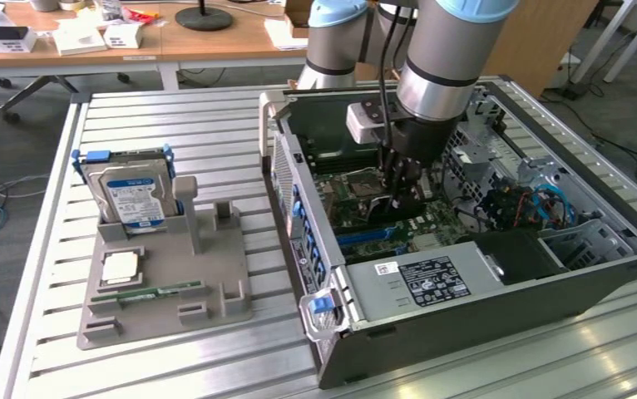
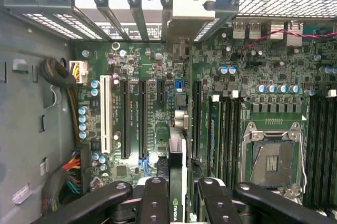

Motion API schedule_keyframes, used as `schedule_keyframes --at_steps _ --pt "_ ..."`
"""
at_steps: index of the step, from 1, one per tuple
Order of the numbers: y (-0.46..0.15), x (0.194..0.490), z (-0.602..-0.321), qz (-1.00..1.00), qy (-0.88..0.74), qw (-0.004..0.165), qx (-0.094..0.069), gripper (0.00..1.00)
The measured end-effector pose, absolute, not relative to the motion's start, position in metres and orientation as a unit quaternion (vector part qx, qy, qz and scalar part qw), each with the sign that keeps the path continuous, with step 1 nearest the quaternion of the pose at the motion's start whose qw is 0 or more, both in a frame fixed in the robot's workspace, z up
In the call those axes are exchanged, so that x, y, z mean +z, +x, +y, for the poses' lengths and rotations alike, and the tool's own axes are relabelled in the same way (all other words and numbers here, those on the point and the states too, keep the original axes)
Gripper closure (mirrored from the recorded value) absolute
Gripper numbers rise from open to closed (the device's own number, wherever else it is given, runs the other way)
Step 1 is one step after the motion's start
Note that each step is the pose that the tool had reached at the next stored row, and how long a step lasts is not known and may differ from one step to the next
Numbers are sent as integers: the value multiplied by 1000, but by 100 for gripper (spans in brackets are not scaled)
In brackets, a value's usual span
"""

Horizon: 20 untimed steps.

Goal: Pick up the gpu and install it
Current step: 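Insert the gpu into the slot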

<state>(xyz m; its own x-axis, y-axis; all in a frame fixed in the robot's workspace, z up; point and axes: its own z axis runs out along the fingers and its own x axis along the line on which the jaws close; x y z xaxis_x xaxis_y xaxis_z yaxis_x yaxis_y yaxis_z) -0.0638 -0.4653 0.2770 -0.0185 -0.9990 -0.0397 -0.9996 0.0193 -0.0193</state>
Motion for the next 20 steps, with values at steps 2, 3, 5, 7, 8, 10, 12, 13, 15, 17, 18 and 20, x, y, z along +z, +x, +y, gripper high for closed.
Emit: schedule_keyframes --at_steps 2,3,5,7,8,10,12,13,15,17,18,20 --pt "-64 277 -465 714 -700 21 7 74" --pt "-64 277 -465 714 -700 21 7 74" --pt "-64 277 -465 714 -700 21 7 74" --pt "-64 276 -465 714 -700 21 7 74" --pt "-64 276 -465 714 -700 21 7 74" --pt "-64 276 -465 714 -700 21 7 74" --pt "-64 275 -465 714 -700 21 7 74" --pt "-65 275 -465 714 -700 21 7 74" --pt "-67 275 -465 714 -700 21 7 74" --pt "-67 275 -465 714 -700 21 7 74" --pt "-67 275 -465 714 -700 21 7 74" --pt "-67 274 -465 714 -700 21 7 74"
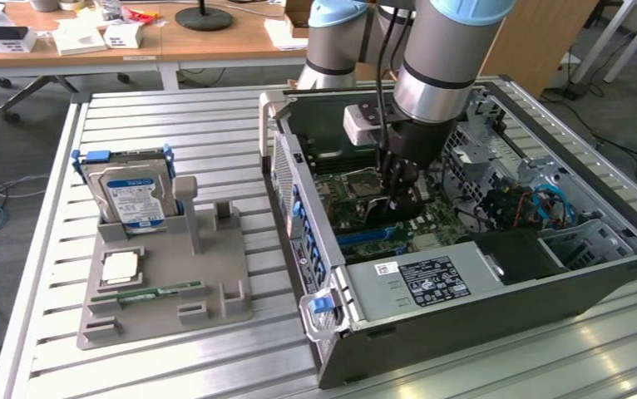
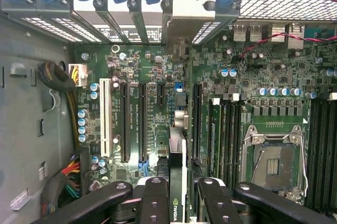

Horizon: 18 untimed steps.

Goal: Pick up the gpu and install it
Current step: 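Insert the gpu into the slot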

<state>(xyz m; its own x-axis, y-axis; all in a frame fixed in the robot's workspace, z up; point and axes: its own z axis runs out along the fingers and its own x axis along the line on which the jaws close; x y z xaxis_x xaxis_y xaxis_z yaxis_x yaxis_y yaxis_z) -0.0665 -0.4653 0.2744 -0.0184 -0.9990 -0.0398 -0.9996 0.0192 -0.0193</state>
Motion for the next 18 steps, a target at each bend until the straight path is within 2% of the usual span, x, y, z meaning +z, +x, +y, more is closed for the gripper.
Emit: schedule_keyframes --at_steps 18 --pt "-69 271 -465 714 -700 21 7 74"
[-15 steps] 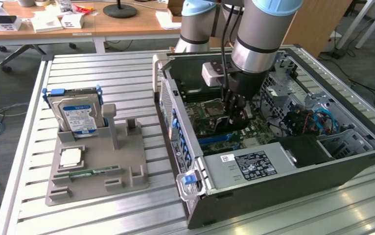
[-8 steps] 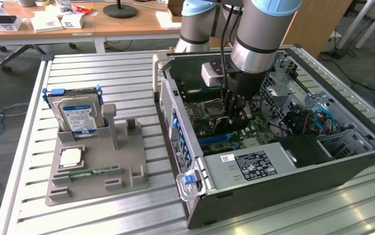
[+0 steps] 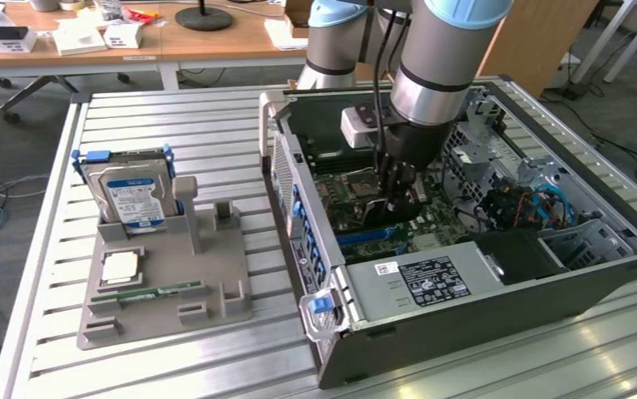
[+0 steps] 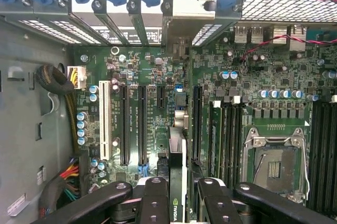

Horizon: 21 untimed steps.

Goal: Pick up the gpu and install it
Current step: 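Insert the gpu into the slot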

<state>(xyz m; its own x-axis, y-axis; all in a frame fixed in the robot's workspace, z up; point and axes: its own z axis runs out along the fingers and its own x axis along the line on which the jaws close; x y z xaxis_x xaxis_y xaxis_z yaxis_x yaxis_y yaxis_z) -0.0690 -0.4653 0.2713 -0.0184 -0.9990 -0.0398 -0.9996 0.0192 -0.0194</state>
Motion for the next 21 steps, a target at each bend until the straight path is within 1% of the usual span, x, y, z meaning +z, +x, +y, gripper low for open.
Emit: schedule_keyframes --at_steps 21 --pt "-73 266 -465 714 -700 21 7 74"
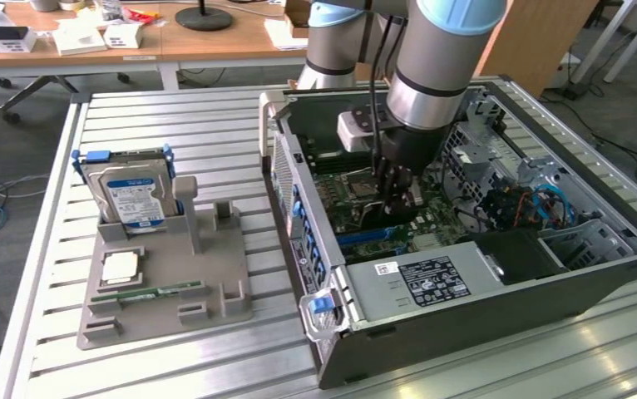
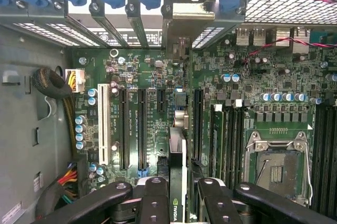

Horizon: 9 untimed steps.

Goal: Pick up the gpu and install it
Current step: 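Insert the gpu into the slot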

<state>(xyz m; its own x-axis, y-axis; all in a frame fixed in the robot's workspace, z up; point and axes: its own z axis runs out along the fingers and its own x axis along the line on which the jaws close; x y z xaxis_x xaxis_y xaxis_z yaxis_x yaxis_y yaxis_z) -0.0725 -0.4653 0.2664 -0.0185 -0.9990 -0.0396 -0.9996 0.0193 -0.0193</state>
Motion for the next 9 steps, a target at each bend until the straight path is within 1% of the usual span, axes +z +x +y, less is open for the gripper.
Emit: schedule_keyframes --at_steps 9 --pt "-74 263 -465 714 -700 21 7 74"
